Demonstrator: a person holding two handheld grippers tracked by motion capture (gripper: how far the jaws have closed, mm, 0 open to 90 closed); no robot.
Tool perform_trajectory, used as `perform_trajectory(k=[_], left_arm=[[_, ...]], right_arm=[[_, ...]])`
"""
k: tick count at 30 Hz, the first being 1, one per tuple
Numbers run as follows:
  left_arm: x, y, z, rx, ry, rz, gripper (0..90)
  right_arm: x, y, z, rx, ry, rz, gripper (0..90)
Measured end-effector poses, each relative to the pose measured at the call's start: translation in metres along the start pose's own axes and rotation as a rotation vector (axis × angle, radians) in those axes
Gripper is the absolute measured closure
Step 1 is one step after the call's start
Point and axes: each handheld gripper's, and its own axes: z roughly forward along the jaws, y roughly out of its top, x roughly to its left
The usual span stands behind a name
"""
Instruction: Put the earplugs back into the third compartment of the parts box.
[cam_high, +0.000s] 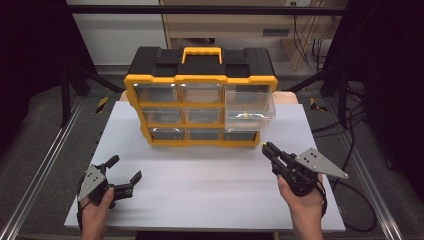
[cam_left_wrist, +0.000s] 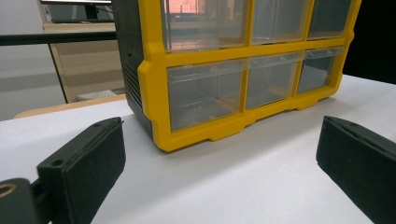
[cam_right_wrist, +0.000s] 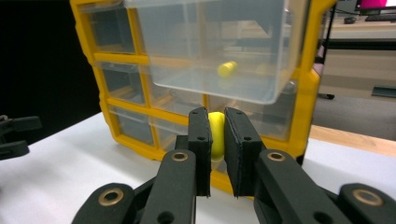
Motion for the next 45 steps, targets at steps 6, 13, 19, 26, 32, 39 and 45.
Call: perform_trajectory(k=[6, 13, 19, 26, 32, 39, 45], left_arm=[[0.001, 0.0, -0.001, -0.004, 0.004, -0.004, 1.0], [0.001, 0.0, -0.001, -0.003, 0.004, -0.004, 1.0], [0.001, 0.0, -0.001, -0.002, 0.003, -0.001, 1.0], [0.001, 0.0, -0.001, 0.0, 0.001, 0.0, 1.0], [0.001, 0.0, -0.001, -0.002, 0.003, -0.002, 1.0], [0.002, 0.0, -0.001, 0.0, 0.002, -0.001, 1.0], [0.002, 0.0, -0.001, 0.004, 0.002, 0.001, 1.0]], right_arm=[[0.01, 0.01, 0.002, -0.014, 0.061, 0.025, 81.4], [0.02, 0.031, 0.001, -0.049, 0.093, 0.005, 81.3], [0.025, 0.054, 0.005, -0.054, 0.098, -0.028, 81.3], [0.026, 0.09, 0.01, -0.08, 0.081, -0.072, 81.1], [0.022, 0.113, 0.02, -0.085, 0.063, -0.094, 80.8], [0.012, 0.128, 0.035, -0.066, 0.036, -0.096, 80.5], [0.006, 0.134, 0.047, -0.045, 0.026, -0.095, 79.8]])
